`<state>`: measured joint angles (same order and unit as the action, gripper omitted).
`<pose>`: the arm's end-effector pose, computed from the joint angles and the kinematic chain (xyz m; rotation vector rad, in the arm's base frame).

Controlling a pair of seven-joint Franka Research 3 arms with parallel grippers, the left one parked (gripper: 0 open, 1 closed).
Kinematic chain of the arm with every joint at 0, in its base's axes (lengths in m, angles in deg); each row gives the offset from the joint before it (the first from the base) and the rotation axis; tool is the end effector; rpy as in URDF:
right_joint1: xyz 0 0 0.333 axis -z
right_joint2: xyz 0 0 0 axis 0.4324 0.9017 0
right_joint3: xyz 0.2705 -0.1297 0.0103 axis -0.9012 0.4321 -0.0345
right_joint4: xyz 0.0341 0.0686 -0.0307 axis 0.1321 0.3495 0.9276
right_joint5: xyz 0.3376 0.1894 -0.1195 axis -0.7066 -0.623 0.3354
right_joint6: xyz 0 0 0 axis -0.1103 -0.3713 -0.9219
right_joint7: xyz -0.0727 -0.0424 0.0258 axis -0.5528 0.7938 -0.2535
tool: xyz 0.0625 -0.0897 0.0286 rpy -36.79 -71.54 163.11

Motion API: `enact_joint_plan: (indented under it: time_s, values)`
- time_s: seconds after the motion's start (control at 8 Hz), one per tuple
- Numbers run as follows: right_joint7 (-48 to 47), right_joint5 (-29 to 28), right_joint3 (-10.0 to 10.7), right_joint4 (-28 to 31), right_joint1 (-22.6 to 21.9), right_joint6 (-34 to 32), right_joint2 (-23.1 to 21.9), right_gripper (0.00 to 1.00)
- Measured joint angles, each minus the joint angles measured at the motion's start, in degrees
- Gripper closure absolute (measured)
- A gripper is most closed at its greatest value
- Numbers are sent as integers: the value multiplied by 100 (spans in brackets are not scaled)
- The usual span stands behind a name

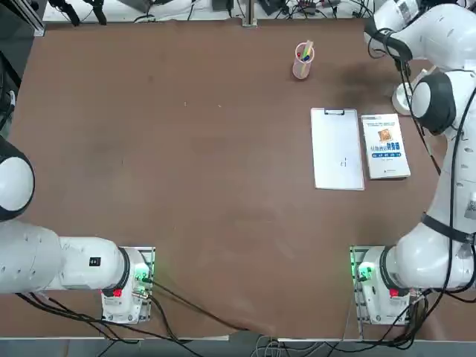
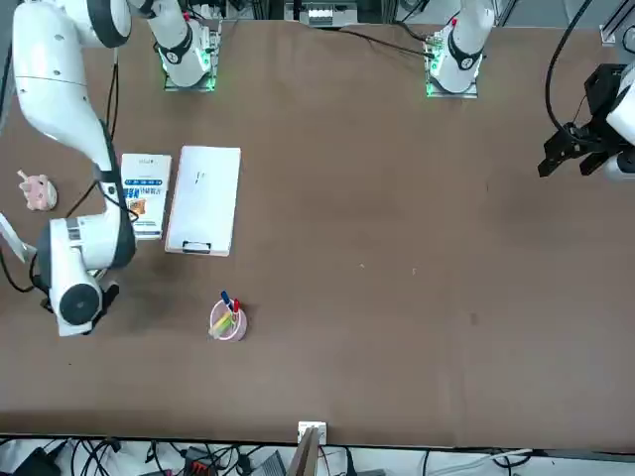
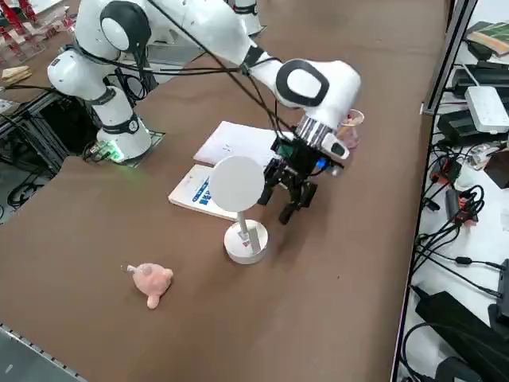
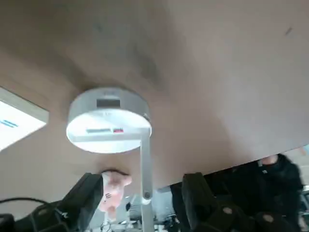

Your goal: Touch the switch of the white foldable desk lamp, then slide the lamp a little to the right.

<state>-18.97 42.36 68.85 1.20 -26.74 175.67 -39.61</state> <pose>0.7202 -0.0639 0.2401 2.1605 1.1723 -0.7941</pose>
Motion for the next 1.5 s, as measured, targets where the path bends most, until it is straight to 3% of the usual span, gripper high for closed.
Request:
enact_joint_plan:
  time_s: [0.25, 0.5, 0.88, 1.12, 1.5]
  values:
    - [37, 14, -7, -262, -560, -23, -124, 0]
    - [81, -219, -20, -333, -981, -370, -616, 0]
    - [151, -1545, -53, -2, -1002, -1159, -1860, 0]
    - [-427, -2369, -77, 521, -1007, -1675, -2713, 0]
    - [-1476, -3372, -65, 1547, -986, -1857, -4078, 0]
